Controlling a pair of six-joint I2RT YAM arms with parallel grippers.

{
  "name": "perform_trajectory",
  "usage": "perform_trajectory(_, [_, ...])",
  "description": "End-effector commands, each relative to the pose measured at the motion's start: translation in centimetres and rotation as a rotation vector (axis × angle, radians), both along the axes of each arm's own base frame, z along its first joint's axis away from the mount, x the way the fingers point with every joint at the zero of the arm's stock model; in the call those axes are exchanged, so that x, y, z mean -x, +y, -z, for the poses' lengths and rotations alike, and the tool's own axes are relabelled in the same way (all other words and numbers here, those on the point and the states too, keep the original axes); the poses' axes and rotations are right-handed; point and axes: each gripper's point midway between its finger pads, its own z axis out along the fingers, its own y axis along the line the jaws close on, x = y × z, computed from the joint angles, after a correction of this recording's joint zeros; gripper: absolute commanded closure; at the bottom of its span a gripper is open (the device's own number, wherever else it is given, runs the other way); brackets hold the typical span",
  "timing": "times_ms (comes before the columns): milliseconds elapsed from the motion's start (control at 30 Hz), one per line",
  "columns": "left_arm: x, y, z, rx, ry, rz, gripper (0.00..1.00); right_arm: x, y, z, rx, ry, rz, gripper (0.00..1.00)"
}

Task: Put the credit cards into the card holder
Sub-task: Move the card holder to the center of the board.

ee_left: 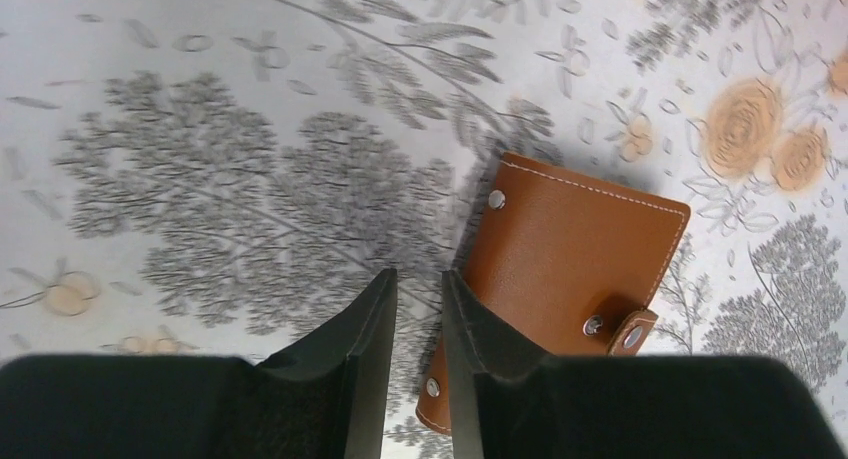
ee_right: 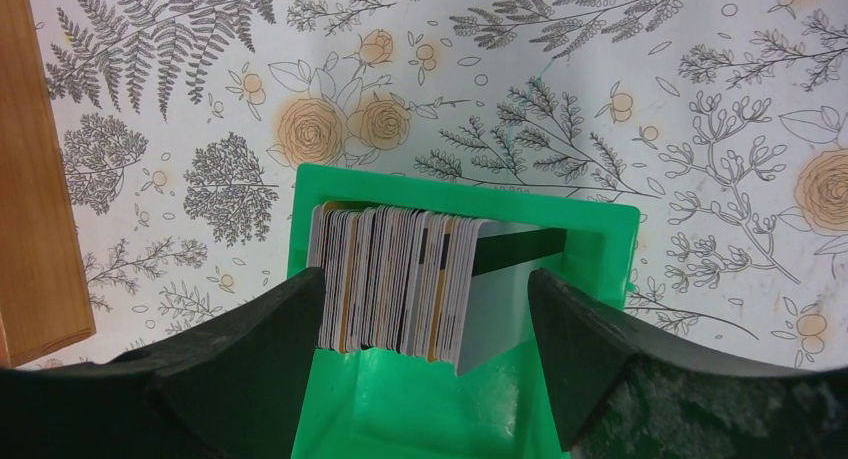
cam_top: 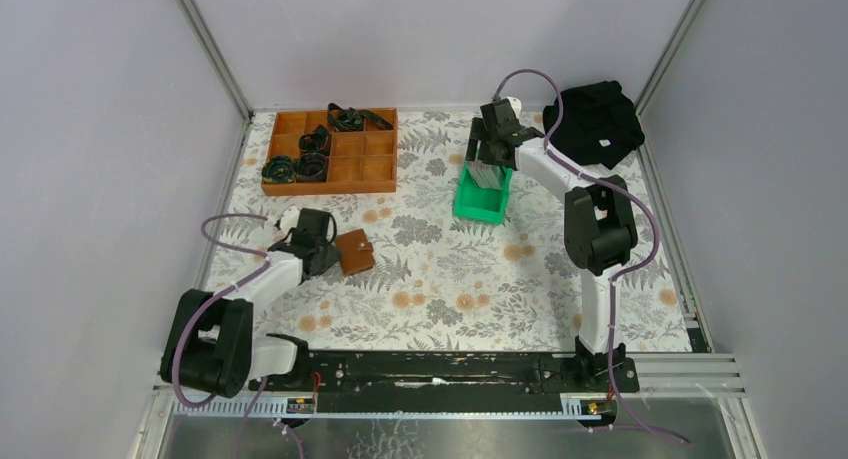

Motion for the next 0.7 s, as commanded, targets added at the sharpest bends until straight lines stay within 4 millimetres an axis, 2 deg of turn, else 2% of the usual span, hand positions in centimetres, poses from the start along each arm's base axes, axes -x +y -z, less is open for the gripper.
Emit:
perform_trajectory(0, [-1.7, -2.4, -0.6, -0.026, -0.022, 0.096, 0.70, -0.5, 0.6, -1.1, -0.036, -0.021, -0.007, 0.20])
perform_trajectory(267, [-2.4, -7.1, -0.4, -0.037, -0.008, 0.227, 0.71, -0.2, 0.6, -1.1, -0.049, -0.017, 0.000, 0.27])
perform_trajectory(500, [-3.2, -9.3, -0.1, -0.043, 0.005, 0.275, 0.71, 0.3, 0.6, -1.1, -0.057, -0.010, -0.004, 0.41])
perform_trajectory(667, [-3.9, -9.9, -0.1, -0.054, 0.007, 0.292, 0.71, 0.4, 0.5, -1.4, -0.058, -0.011, -0.005, 0.49])
